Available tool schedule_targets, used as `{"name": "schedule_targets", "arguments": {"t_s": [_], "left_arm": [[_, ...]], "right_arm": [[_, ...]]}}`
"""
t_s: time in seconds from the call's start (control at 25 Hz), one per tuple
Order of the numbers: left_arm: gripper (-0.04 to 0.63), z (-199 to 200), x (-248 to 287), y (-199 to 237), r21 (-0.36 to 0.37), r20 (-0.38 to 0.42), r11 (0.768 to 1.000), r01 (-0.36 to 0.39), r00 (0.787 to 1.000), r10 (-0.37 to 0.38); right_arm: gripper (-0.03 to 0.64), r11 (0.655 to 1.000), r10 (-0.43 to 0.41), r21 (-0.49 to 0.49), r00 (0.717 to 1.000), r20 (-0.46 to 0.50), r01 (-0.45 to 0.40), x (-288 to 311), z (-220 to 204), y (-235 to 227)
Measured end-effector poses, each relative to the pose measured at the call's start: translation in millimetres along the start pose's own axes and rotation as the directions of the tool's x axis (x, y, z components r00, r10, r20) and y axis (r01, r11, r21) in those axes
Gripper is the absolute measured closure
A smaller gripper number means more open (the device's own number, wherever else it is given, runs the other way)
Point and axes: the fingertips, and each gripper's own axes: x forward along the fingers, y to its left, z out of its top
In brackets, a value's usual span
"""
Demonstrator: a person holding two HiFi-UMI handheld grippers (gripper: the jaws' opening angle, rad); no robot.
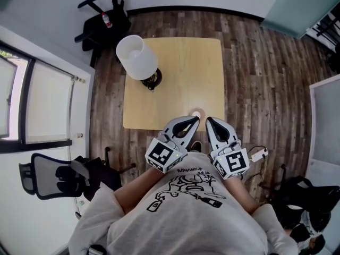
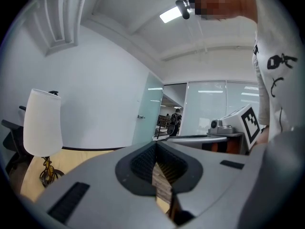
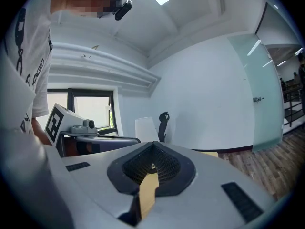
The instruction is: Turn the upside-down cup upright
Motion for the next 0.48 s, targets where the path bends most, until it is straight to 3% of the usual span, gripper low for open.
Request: {"name": "schedule_targets", "arguments": {"t_s": [0.48], "left_arm": [[0.588,6,9,22,-0.024,0.017,0.999,-0.023,1.0,0.023]], "right_arm": [[0.594,1.0,-0.016,-0.009,1.0,-0.003,0.016,14,4,-11]]}}
